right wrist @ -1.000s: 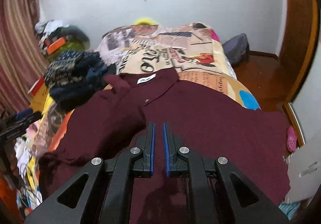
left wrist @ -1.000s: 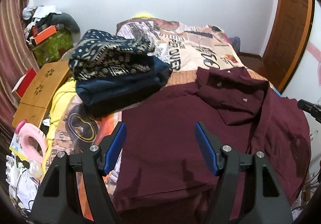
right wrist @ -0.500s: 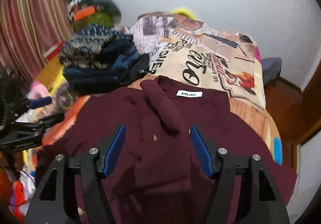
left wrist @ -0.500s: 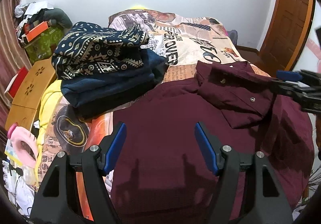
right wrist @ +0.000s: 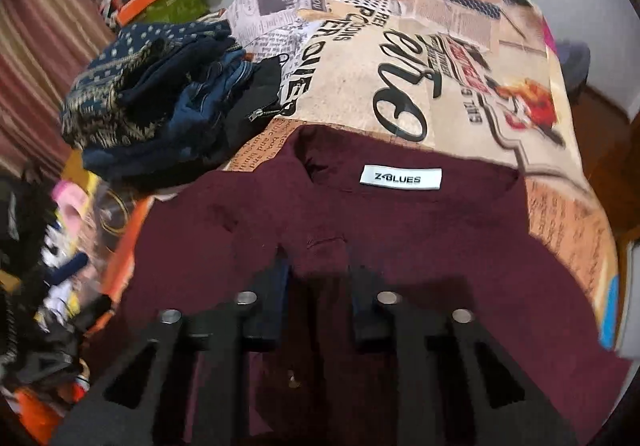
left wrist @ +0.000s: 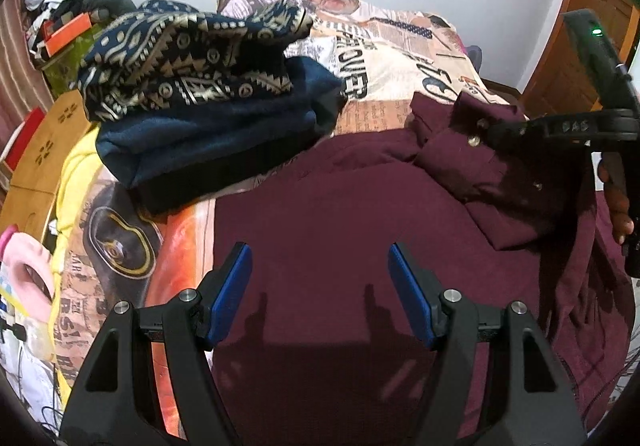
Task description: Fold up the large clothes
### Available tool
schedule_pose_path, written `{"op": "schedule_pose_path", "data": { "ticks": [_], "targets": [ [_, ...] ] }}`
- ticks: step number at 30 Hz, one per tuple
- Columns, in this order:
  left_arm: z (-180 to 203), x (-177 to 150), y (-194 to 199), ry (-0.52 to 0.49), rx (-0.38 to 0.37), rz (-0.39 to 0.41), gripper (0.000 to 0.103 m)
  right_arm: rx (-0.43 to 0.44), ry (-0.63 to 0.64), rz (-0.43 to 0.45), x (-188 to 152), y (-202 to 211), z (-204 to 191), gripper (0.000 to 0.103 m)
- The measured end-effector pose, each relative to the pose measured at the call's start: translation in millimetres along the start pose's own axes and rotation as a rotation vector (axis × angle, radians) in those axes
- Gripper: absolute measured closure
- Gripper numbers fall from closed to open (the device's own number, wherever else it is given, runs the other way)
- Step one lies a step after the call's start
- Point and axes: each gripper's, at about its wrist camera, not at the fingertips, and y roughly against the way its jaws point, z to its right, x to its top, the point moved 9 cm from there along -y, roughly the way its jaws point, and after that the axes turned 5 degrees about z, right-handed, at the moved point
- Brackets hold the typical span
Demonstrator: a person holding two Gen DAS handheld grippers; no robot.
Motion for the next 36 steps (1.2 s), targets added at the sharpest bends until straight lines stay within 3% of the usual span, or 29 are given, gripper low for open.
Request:
{"op": "schedule_pose_path", "data": {
  "ticks": [4,5,10,15,20,23,26,29,33,36],
  "targets": [
    [7,-5,-5,-0.010,-0.028,-0.036,0.034,-0.011,-0.037,0.152,4,45,5,0.091],
    [9,-7,-6,-0.013,-0.032,-0.043,0.034,-0.013,-0.046,0.197,5,63,7,0.097],
    [31,-13,-11,-0.009,-0.097,-0.082,0.034,-0.019,-0.091,0.394,3,154,19,0.098],
    [64,-22,-9,-0.037,-0.155,-0.103,0.034,-0.089,-0.159,0.494,-24,203,45,0.098],
    [95,-35,-8,-0.089,-0.204,-0.142,0.034,-0.139,-0.301,0.436,-78,191,90,0.098],
    [108,-44,-7,-0.115,-0.211,-0.160,0.034,-0.166,-0.433,0.317,-126,155,123,0.097],
    [115,-50,-5,-0.150,-0.188,-0.153,0.033,-0.134,-0.541,0.223,-165,127,138,0.096],
    [120,-53,-3,-0.181,-0.172,-0.145,0.033,-0.120,-0.571,0.233,-178,129,137,0.089],
    [120,-54,-2,-0.185,-0.166,-0.146,0.033,-0.210,-0.530,0.250,-178,143,134,0.072],
    [124,-54,0,-0.189,-0.175,-0.145,0.033,-0.250,-0.510,0.267,-182,157,141,0.067]
  ]
}}
